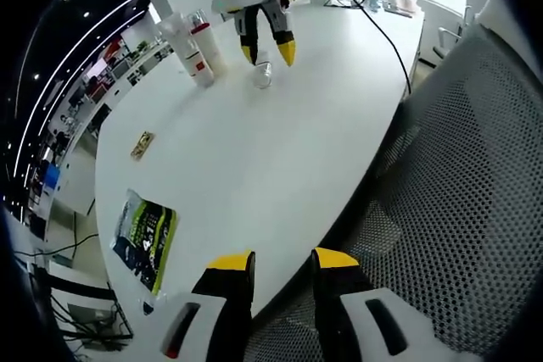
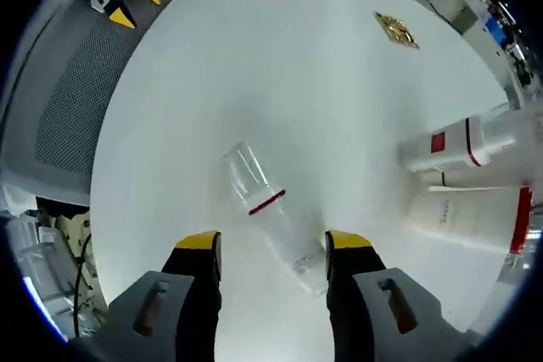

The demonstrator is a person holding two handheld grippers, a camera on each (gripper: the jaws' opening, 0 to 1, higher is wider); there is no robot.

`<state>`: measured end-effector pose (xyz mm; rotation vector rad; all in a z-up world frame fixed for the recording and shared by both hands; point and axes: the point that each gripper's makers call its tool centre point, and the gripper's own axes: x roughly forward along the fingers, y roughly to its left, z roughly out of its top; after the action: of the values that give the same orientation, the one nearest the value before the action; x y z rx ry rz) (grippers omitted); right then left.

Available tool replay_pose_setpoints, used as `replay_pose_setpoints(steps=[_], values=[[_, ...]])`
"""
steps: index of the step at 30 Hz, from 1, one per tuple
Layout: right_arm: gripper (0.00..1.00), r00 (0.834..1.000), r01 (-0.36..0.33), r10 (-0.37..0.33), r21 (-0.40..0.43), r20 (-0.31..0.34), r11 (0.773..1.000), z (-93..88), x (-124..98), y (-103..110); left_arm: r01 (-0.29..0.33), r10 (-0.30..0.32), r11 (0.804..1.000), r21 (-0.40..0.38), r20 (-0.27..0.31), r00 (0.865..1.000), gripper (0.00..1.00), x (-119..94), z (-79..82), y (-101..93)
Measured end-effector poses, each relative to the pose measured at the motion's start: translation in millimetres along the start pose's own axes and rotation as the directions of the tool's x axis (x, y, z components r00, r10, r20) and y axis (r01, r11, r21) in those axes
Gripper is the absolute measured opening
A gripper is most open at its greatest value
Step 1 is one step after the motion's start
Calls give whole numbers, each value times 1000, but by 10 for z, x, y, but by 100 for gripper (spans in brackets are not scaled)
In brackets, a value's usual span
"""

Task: Arrange the skincare products in the storage area until every visible bottle or jar stands upright without overlapping.

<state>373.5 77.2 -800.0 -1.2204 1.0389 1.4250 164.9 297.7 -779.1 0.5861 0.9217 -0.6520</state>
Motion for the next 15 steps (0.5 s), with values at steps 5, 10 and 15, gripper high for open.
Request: replay_pose_setpoints(steps=[5,10,15], values=[[39,1000,13,-12,8,-19,1000,-33,31,23,4,-4,1000,5,-2,1000,28,-2,1,-11],[20,999,30,-34,145,25,989,4,29,78,3,-3,1000,10,1,1000,28,-6,11,-13],[18,994,75,-95,279,57,957,-56,62,91,-7,6,1000,9,11,1000,28,-19,35,2]])
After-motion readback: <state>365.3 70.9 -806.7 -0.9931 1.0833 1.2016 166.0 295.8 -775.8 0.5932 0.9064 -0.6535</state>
